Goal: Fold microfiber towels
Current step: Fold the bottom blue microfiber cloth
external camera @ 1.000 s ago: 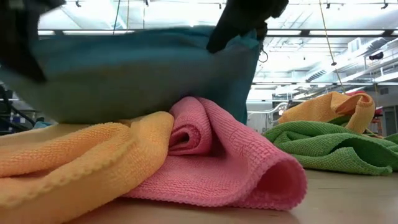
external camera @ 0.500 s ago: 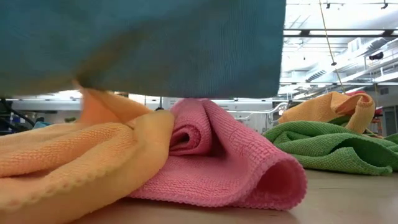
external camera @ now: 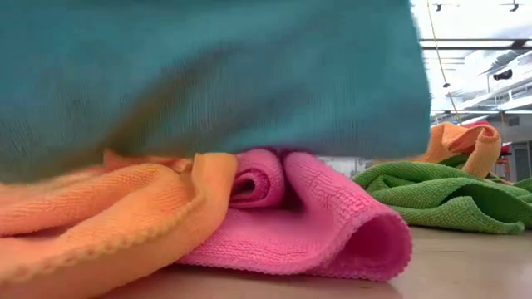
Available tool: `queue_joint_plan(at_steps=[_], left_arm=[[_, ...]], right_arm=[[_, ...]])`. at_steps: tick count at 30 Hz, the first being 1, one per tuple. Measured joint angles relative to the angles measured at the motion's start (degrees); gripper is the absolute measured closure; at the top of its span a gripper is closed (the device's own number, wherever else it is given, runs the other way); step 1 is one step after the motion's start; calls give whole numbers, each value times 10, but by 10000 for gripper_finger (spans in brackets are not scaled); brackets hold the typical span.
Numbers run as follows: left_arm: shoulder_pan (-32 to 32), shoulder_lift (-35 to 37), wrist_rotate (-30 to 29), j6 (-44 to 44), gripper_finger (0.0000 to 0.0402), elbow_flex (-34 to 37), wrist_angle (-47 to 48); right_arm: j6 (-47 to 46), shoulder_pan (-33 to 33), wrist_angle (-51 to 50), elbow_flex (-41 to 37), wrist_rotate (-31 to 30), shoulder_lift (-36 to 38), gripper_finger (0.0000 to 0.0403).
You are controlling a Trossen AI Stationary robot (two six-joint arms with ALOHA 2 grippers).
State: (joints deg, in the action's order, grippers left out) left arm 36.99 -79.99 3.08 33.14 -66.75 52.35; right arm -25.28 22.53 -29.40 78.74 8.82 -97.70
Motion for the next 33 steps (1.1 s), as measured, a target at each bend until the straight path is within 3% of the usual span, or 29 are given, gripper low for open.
queue_joint_plan(at_steps=[3,9,12,17,25,33], left_arm=[[-35,0,1,-39,393,0,31],[-100,6,-77,-115,376,1,112],[-124,15,-73,-132,389,1,125],[-130,59,-30,-135,386,0,107],[-112,110,110,-116,393,-1,8],[-39,77,126,-54,384,-1,-34]], right_arm=[[14,-29,-28,-1,-3,-2,392],[64,-86,-58,-1,-2,1,392],[74,-105,-70,-1,4,3,392],[77,-109,-63,0,55,14,392],[35,-90,16,0,215,18,391],[6,-31,85,0,219,18,386]])
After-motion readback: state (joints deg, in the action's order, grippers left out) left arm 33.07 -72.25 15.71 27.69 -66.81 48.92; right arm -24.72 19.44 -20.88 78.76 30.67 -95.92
